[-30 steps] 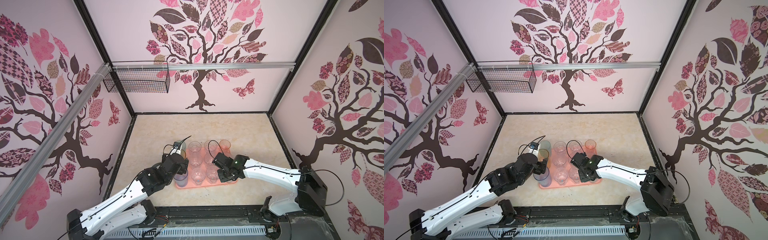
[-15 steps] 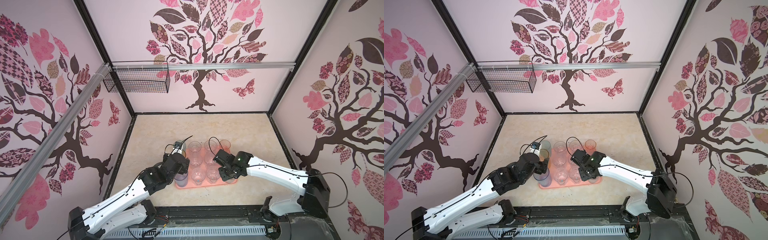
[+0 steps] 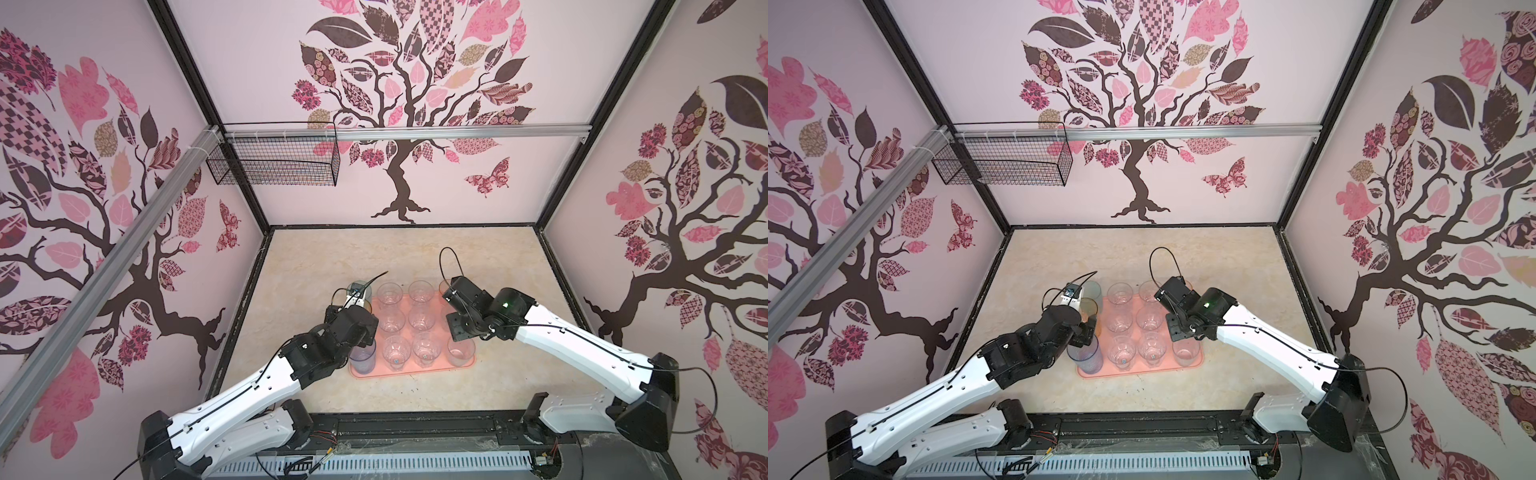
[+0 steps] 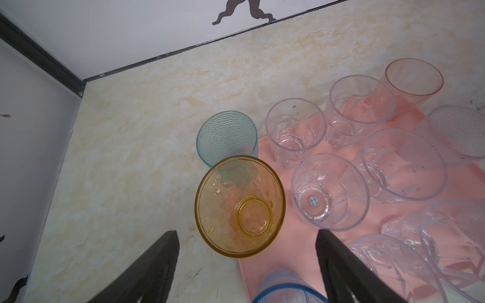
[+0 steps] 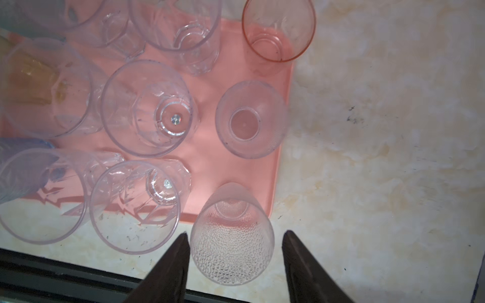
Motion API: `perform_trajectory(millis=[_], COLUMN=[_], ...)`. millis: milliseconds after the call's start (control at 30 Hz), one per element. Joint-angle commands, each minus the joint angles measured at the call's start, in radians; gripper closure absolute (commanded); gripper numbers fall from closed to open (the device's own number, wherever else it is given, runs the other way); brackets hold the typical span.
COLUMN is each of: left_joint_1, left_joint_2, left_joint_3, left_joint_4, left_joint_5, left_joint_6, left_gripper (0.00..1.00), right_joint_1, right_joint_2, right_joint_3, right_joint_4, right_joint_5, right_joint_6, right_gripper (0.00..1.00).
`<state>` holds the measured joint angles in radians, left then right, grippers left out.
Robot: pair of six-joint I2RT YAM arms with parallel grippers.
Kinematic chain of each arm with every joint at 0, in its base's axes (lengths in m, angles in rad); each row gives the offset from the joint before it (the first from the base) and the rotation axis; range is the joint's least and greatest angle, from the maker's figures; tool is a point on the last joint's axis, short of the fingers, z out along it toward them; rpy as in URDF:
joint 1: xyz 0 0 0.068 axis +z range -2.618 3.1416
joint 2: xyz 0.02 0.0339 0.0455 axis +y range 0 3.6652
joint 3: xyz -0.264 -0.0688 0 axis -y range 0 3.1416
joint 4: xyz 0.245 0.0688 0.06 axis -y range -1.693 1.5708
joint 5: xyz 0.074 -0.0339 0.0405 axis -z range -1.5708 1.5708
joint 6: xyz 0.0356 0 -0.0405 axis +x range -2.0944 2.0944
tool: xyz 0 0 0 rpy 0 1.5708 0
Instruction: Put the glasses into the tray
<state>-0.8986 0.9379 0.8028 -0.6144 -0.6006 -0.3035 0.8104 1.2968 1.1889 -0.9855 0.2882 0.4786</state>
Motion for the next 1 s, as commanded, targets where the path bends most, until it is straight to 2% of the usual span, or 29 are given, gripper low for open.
perform_trajectory(millis=[0,133,300,433,500,567,600,667,733,867,967], left_joint_1=[0.008,0.036,0.113,0.259,0.36,0.449,0.488,0.547,0.59,0.606,0.606], left_joint_2=[-0.004,-0.044,-0.134,-0.17,-0.176,-0.176,-0.173,-0.16,-0.144,-0.131,-0.103], left_joint_3=[0.029,0.025,-0.023,-0.035,-0.028,-0.024,-0.025,-0.034,-0.054,-0.123,-0.169], left_joint_4=[0.008,0.019,0.08,0.139,0.171,0.193,0.198,0.191,0.213,0.356,0.464], left_joint_5=[-0.046,-0.099,-0.098,-0.066,-0.018,0.027,0.019,-0.056,-0.108,-0.216,-0.324], left_joint_6=[0.027,0.057,0.093,0.155,0.145,0.091,0.046,-0.043,-0.065,-0.037,-0.019], left_gripper=[0.14,0.13,0.12,0.11,0.11,0.11,0.11,0.1,0.1,0.09,0.1], right_joint_1=[-0.059,-0.238,-0.443,-0.619,-0.675,-0.684,-0.684,-0.684,-0.684,-0.684,-0.684], right_joint_2=[-0.03,-0.046,-0.068,-0.08,-0.088,-0.106,-0.119,-0.148,-0.169,-0.142,-0.101], right_joint_3=[0.043,0.009,-0.062,-0.14,-0.193,-0.264,-0.304,-0.376,-0.423,-0.43,-0.445], right_joint_4=[0.042,0.166,0.329,0.441,0.501,0.615,0.684,0.806,0.899,0.962,1.012], right_joint_5=[0.111,0.083,-0.005,-0.138,-0.151,-0.151,-0.152,-0.119,-0.074,0.042,0.177], right_joint_6=[-0.047,-0.075,-0.06,0.02,0.092,0.107,0.11,0.132,0.141,0.1,0.055], right_gripper=[0.39,0.39,0.37,0.36,0.35,0.31,0.25,0.16,0.01,0.0,0.0])
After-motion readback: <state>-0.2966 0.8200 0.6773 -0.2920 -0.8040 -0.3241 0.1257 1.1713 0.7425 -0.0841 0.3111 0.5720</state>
